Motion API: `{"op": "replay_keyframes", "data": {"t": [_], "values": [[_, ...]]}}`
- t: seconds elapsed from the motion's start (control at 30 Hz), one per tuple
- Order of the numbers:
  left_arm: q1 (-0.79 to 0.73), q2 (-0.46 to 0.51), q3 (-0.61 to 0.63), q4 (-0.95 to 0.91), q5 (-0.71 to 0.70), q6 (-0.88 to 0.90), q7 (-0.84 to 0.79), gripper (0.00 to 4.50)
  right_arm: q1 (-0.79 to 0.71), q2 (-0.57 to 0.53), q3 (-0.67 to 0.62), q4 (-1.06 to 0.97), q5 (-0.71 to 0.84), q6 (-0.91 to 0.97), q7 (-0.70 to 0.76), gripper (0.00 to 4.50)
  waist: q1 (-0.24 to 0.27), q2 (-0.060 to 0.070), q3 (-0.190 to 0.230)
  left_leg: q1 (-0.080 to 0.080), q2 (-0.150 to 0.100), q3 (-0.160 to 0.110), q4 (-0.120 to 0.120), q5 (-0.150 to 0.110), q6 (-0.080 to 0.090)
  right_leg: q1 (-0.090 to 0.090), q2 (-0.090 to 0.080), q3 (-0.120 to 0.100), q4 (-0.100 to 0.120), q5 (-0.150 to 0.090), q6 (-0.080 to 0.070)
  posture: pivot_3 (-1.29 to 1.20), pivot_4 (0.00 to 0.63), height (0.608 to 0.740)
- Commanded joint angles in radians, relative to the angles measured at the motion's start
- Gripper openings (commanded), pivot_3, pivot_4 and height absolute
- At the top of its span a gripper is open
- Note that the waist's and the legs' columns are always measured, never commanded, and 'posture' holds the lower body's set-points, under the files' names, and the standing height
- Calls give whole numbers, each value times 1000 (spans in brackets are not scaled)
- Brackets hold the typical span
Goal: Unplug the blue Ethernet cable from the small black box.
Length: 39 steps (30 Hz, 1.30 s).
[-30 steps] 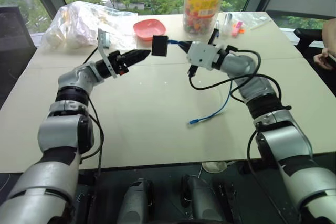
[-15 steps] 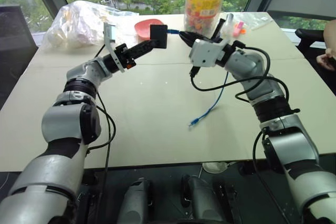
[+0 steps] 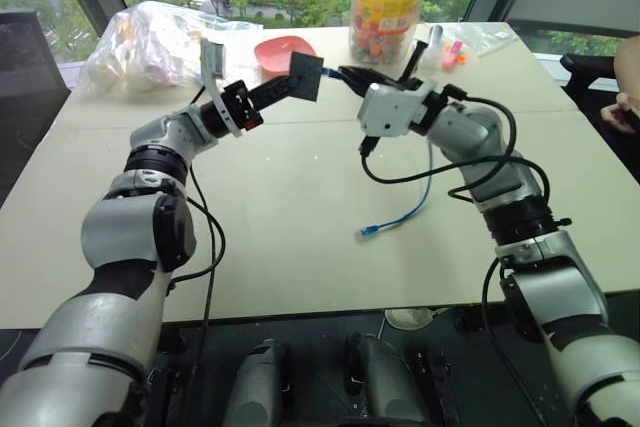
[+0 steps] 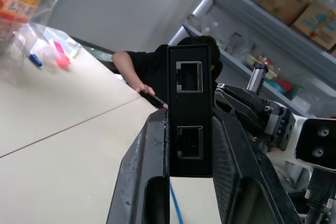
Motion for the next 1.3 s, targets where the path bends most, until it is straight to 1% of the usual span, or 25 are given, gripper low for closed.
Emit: {"op": "replay_keyframes", "data": {"t": [0.03, 0.1, 0.13, 0.17, 0.2, 0.23, 0.27, 0.3, 0.37, 0.4, 0.47, 0.5, 0.57, 0.7, 0.8, 0.9, 1.03, 1.23, 1.3], "values": [[-31, 6, 26, -15, 0, -9, 13, 459, 24, -23, -24, -75, 51, 47, 56, 847, 1, 0, 0, 0, 0, 0, 0, 0, 0, 0, 0, 0, 0, 0, 0, 0, 150, 740], [-27, 6, 31, -16, -1, -8, 14, 459, 51, -39, -27, -104, 51, 76, 76, 1920, 4, 0, 0, 0, 0, 0, 0, 0, 0, 0, 0, 0, 0, 0, 0, 0, 150, 740], [-22, 7, 36, -18, -6, -3, 13, 459, 87, -28, -60, -136, 83, 135, 63, 2361, 5, 0, 0, 0, 0, 0, 0, 0, 0, 0, 0, 0, 0, 0, 0, 0, 150, 740], [-16, 8, 42, -20, -11, 2, 10, 459, 133, -12, -92, -185, 154, 225, 81, 2816, 5, 0, 0, 0, 0, 0, 0, 0, 0, 0, 0, 0, 0, 0, 0, 0, 150, 740], [-10, 8, 51, -22, -16, 6, 11, 459, 179, 26, -138, -250, 256, 342, 84, 3309, 6, 0, 0, 0, 1, -1, 0, 0, 0, 0, 0, 0, 0, -1, -1, 0, 150, 740], [-7, 9, 57, -23, -19, 10, 10, 459, 211, 54, -168, -305, 326, 431, 86, 3309, 6, -1, 0, -1, 1, -1, 0, 0, 0, 0, 0, 0, 0, -1, -1, 0, 150, 740], [-4, 9, 67, -25, -26, 17, 8, 459, 235, 120, -228, -376, 470, 587, 52, 3309, 5, -1, 0, -1, 1, -2, 0, 0, 0, 0, 0, 0, 0, 1, -2, 0, 150, 740], [1, 8, 85, -32, -43, 34, -2, 459, 255, 212, -311, -443, 695, 767, -24, 3309, 3, -1, 0, -1, 2, -5, 0, 0, 0, 0, 0, 0, 0, 2, -3, 0, 150, 740], [9, 5, 110, -46, -71, 70, -25, 459, 282, 335, -412, -535, 989, 993, -113, 3309, -2, -1, 0, -1, 3, -5, 0, 0, 0, -1, 0, 0, 1, 2, -4, 0, 150, 740], [15, 3, 120, -56, -84, 91, -39, 459, 291, 378, -438, -563, 1075, 1043, -140, 3309, -2, -1, 0, -1, 3, -5, 0, 0, 0, -1, 0, 0, 2, 3, -4, 0, 150, 740], [26, -6, 141, -81, -115, 135, -58, 459, 292, 468, -495, -586, 1252, 1120, -239, 3309, -1, -1, 0, 0, 4, -6, 0, 0, 0, -1, 1, 0, 2, 3, -4, 0, 150, 740], [34, -12, 146, -100, -127, 154, -66, 459, 288, 504, -514, -591, 1301, 1132, -284, 3309, 0, -1, 0, 0, 4, -7, 0, 0, 0, -1, 1, 0, 2, 3, -4, 0, 150, 740], [49, -22, 152, -139, -151, 194, -75, 459, 286, 534, -516, -602, 1336, 1148, -331, 3309, 4, -1, 0, 0, 4, -7, 0, 0, 0, -1, 1, 0, 2, 3, -4, 0, 150, 740], [94, -54, 147, -252, -199, 289, -73, 459, 293, 553, -466, -619, 1332, 1146, -343, 3309, 7, -1, 0, -1, 1, -7, 0, 0, 0, 0, -1, 0, 0, 1, -7, 0, 150, 740], [144, -83, 129, -350, -227, 353, -59, 459, 285, 563, -450, -605, 1327, 1131, -342, 3309, 4, -1, 0, -2, 1, -7, 0, -1, 1, -1, -2, 0, 0, 2, -3, 0, 150, 740], [189, -105, 121, -426, -247, 386, -34, 459, 271, 562, -429, -587, 1306, 1114, -326, 3309, 2, -1, 0, -2, 1, -7, 0, -1, 1, -1, -1, 0, 0, 2, -3, 0, 150, 740], [213, -110, 113, -468, -264, 411, -11, 459, 253, 548, -406, -563, 1282, 1099, -301, 3309, 1, -1, 0, -2, 1, -8, 0, -1, 1, -1, 0, 0, 0, 2, -3, 0, 150, 740], [225, -107, 98, -486, -275, 416, 3, 459, 242, 534, -408, -539, 1269, 1087, -293, 3309, 3, -1, 0, -2, 1, -8, 0, -1, 1, -1, 0, 0, 0, 2, -3, 0, 150, 740], [229, -107, 92, -493, -277, 417, 2, 459, 242, 534, -407, -537, 1268, 1083, -293, 2773, 3, -1, 0, -3, 1, -8, 0, -1, 1, -1, 0, 0, 0, 2, -3, 0, 150, 740]]}}
